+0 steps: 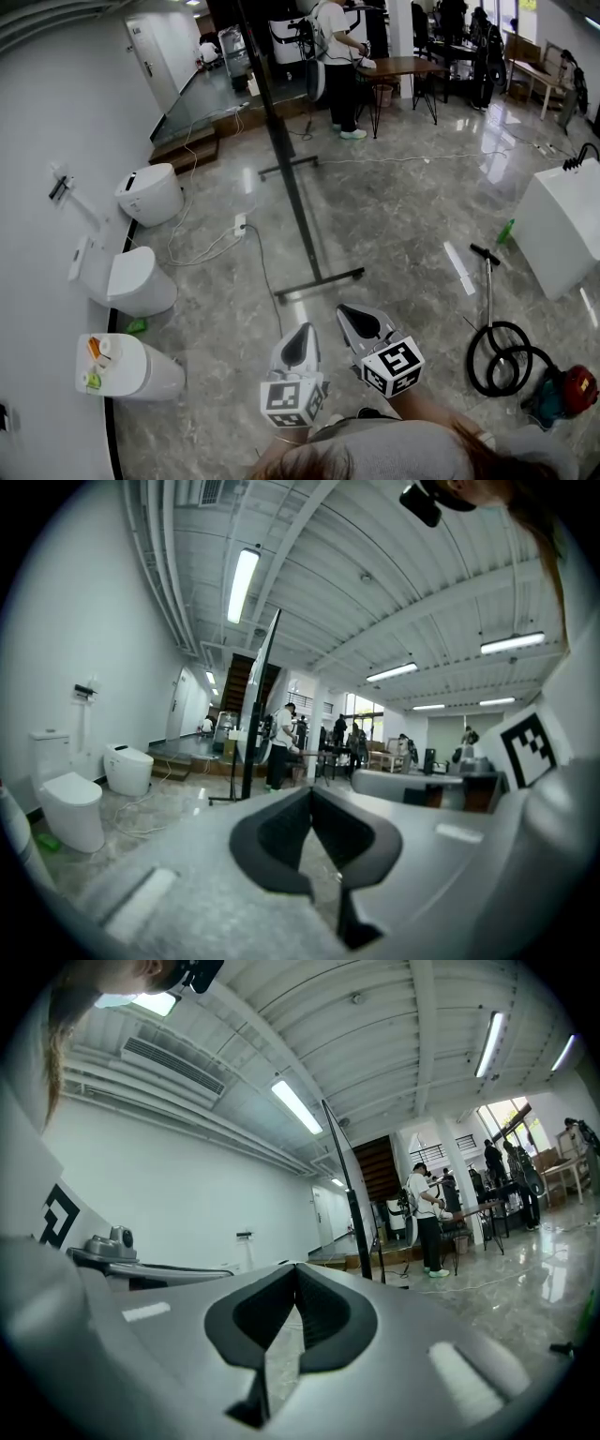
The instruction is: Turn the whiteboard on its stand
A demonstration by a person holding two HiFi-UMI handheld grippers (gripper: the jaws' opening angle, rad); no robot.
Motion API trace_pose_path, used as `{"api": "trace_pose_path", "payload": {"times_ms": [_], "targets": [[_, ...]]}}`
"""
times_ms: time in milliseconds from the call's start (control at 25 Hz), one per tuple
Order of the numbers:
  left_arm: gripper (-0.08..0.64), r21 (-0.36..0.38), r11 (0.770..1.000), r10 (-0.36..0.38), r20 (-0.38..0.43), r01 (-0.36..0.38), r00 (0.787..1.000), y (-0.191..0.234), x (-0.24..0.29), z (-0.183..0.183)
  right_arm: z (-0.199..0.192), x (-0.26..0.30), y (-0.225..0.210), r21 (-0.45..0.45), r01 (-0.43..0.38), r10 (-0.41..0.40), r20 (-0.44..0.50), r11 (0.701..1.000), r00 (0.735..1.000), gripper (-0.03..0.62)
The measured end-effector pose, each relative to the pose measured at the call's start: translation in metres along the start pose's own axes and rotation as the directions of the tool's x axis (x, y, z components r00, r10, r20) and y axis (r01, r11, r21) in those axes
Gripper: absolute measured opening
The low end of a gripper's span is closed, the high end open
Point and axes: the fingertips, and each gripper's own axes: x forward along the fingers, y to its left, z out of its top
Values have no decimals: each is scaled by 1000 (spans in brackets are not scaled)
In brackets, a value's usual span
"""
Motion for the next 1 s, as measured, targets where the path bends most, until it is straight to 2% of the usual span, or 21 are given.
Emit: {"api": "trace_pose_path", "payload": {"times_ms": [120,240,560,840,1000], "targets": [[-2,1,1000,4,7,-4,1000,-3,4,0,2,0,-7,24,-4,4,19,1000,1000,5],[-2,-3,1000,20,19,-20,1000,-4,7,0,2,1,-12,6,-9,9,13,1000,1000,5],[-2,-1,998,63,37,-63,997,5,20,1,-10,22,-16,9,-73,73,-23,997,997,-5],[-2,-8,999,31,32,-31,999,45,79,2,-7,86,-44,-26,-76,76,-24,997,997,-5],[-2,19,1000,6,22,-6,1000,84,126,10,-8,142,-69,32,-58,58,-17,998,998,-5]]}}
